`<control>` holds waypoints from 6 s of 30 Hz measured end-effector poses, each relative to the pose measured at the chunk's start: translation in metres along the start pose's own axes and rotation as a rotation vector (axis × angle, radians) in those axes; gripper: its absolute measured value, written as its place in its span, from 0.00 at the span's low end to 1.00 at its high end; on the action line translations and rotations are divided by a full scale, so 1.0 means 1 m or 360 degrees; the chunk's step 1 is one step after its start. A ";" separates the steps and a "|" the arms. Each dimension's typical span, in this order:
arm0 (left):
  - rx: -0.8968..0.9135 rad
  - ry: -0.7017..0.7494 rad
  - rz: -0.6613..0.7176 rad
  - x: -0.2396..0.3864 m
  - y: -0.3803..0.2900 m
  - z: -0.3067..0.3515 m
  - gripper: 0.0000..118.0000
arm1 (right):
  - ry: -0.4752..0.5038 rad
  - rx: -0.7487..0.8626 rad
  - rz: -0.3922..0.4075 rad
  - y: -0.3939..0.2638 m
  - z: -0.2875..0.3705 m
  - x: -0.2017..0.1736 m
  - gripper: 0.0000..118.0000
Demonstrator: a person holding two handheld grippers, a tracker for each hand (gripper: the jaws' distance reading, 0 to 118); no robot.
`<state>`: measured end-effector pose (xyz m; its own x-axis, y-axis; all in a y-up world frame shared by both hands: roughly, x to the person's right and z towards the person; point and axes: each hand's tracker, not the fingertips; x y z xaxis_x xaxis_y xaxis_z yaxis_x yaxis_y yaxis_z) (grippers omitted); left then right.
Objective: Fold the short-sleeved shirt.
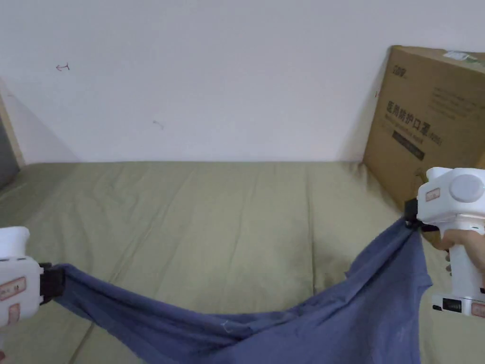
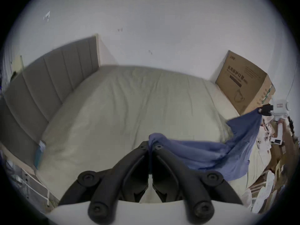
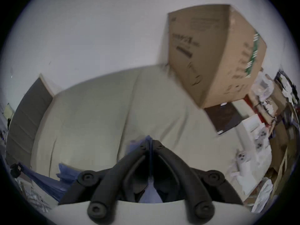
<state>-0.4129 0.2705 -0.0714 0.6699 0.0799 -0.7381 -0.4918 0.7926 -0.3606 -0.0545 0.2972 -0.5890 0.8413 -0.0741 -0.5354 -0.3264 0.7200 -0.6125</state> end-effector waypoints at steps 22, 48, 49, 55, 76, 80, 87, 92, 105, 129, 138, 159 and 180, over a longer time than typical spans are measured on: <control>0.0386 0.0174 0.0014 -0.018 0.244 -0.007 0.01 | 0.0017 0.0377 -0.0313 0.149 0.076 0.034 0.02; 0.0100 0.0344 0.0181 -0.088 0.070 -0.081 0.01 | 0.0114 -0.0052 -0.0195 0.040 -0.103 -0.025 0.02; 0.0068 0.0319 0.0204 -0.092 0.048 -0.076 0.01 | 0.0090 -0.0098 -0.0196 0.020 -0.108 -0.023 0.02; -0.0281 0.0301 0.0281 -0.109 -0.070 -0.052 0.01 | 0.0145 -0.0319 -0.0325 -0.103 -0.105 0.011 0.02; -0.0489 0.0226 0.0383 -0.135 -0.238 0.036 0.74 | 0.0097 -0.0444 -0.0312 -0.279 -0.013 0.056 0.47; -0.0356 0.0268 0.0417 -0.130 -0.229 0.049 0.96 | 0.0132 -0.0457 -0.0238 -0.275 0.001 0.055 0.67; -0.0198 -0.0014 0.0358 -0.083 -0.186 0.075 0.40 | 0.0202 -0.0254 -0.0273 -0.263 0.044 0.059 0.44; -0.0280 -0.0045 0.0177 -0.040 -0.191 0.056 0.00 | 0.0106 -0.0217 -0.0286 -0.292 0.046 0.061 0.00; -0.0385 -0.0203 -0.0015 0.016 -0.170 0.015 0.00 | 0.0093 -0.0373 -0.0268 -0.280 -0.030 0.088 0.83; -0.0437 -0.0217 0.0017 0.009 -0.086 -0.094 0.00 | -0.0041 -0.0382 -0.0176 -0.272 -0.041 0.061 0.01; -0.0476 -0.0178 -0.0010 0.033 -0.012 -0.234 0.00 | -0.0057 -0.0416 -0.0142 -0.267 -0.031 0.045 0.01; -0.0680 -0.0151 -0.0192 0.055 -0.023 -0.310 0.02 | -0.0011 -0.0516 -0.0295 -0.256 -0.047 0.048 0.01; 0.0144 0.0021 -0.0141 -0.011 0.160 -0.030 0.02 | 0.0158 0.0121 -0.0261 -0.024 0.045 -0.033 0.01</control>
<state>-0.5153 0.3788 -0.1380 0.7008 -0.0007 -0.7133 -0.3781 0.8476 -0.3723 -0.0552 0.3135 -0.5304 0.8327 -0.2597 -0.4891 -0.1516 0.7426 -0.6524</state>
